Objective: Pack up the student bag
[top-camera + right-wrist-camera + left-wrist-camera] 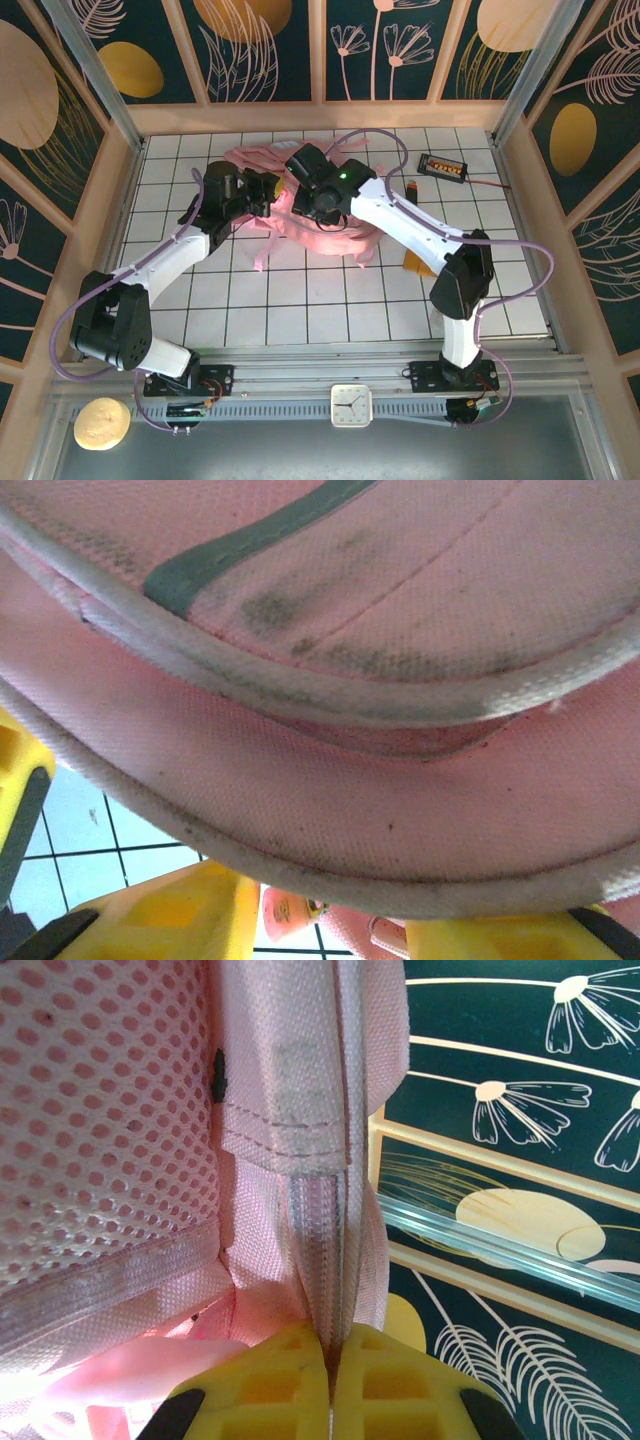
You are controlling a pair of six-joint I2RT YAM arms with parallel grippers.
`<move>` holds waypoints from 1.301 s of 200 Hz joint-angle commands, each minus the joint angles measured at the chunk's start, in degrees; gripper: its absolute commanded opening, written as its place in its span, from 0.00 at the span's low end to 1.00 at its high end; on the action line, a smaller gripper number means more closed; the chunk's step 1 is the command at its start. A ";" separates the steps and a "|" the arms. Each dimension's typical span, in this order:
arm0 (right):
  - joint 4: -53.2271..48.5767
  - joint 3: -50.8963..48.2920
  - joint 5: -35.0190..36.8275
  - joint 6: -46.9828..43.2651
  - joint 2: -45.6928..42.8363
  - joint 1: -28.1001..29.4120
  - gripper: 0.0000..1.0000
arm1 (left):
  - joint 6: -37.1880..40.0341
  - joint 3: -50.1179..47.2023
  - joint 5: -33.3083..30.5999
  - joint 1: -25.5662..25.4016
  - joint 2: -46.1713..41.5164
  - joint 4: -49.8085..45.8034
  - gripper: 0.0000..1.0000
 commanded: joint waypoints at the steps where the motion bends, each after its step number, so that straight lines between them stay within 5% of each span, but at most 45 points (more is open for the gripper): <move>1: -0.16 2.66 2.57 0.50 2.14 0.53 0.40 | -1.86 4.39 2.09 -1.40 -1.37 8.94 0.00; 103: -2.46 4.09 3.06 0.06 2.59 -0.15 0.00 | -1.95 2.66 2.44 -1.59 -1.73 9.93 0.00; 260: -6.18 -9.33 -16.03 -14.75 -4.09 -10.93 0.00 | 12.66 -2.82 1.78 7.83 -6.28 -3.46 0.00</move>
